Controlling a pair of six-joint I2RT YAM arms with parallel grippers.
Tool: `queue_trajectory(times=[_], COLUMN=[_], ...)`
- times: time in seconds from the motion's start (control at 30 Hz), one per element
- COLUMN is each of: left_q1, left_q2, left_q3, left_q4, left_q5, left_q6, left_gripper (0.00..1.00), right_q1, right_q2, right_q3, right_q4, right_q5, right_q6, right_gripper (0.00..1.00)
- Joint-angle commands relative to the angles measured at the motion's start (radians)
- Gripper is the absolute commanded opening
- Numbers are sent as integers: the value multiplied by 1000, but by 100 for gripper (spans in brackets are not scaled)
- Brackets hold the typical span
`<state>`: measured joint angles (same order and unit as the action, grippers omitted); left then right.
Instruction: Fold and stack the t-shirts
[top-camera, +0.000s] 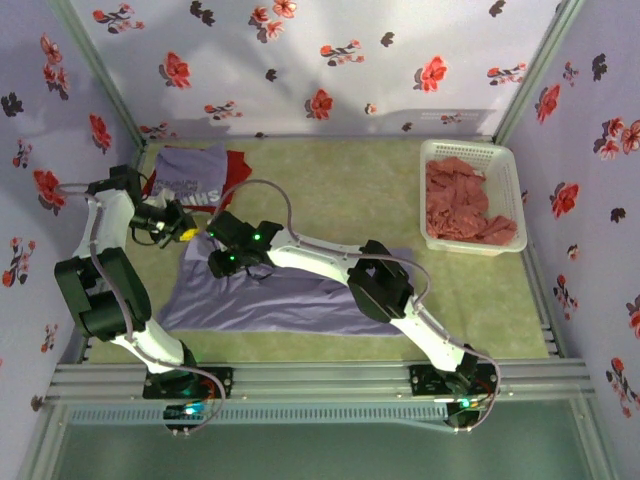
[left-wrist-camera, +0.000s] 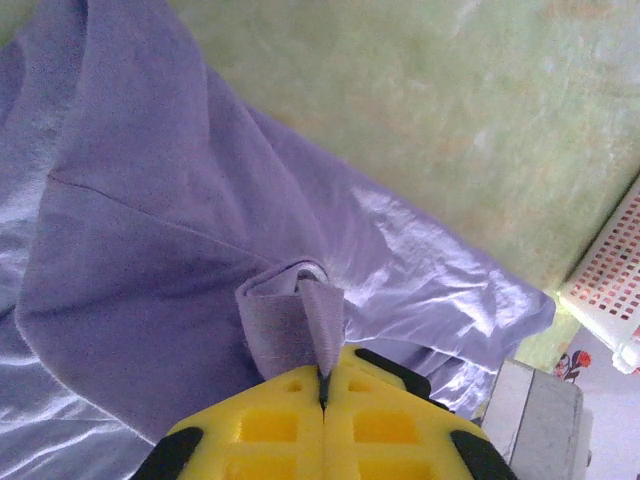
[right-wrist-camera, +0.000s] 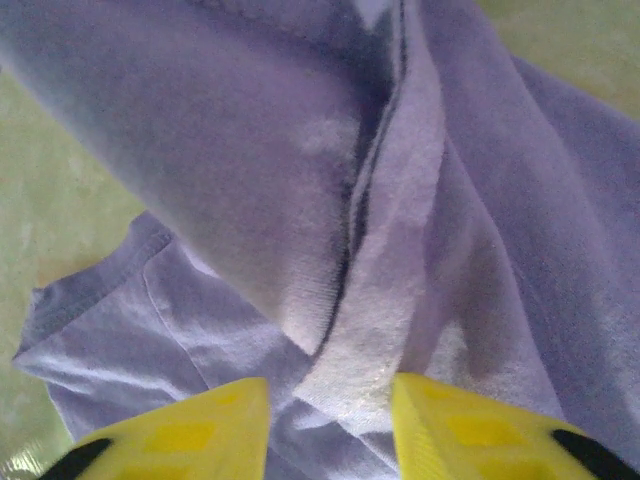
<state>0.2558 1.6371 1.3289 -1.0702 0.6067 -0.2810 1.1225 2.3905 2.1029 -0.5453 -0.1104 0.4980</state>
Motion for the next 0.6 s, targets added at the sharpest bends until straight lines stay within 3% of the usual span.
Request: queue_trajectory(times=[0.0, 0.2, 0.27, 0.43, 0.57], left_q1=[8, 8, 9, 8, 9], left_q2=[0, -3, -3, -4, -8], left_q3=[17, 9, 6, 7, 6], left_q4=[-27, -28, -28, -27, -28], left_q5=[19, 19, 19, 19, 19], left_q6=[23, 25, 25, 22, 23], left_gripper=[3, 3, 3, 3, 3], right_q1=[-11, -16, -16, -15, -19], right_q2=[19, 8, 7, -4, 8], right_q3=[28, 26, 26, -1, 0], right_q4=[-16, -28, -33, 2, 24], right_q5=[26, 37, 38, 28, 21], right_q6=[4, -11, -12, -6, 6], right_gripper=[25, 3, 2, 38, 42])
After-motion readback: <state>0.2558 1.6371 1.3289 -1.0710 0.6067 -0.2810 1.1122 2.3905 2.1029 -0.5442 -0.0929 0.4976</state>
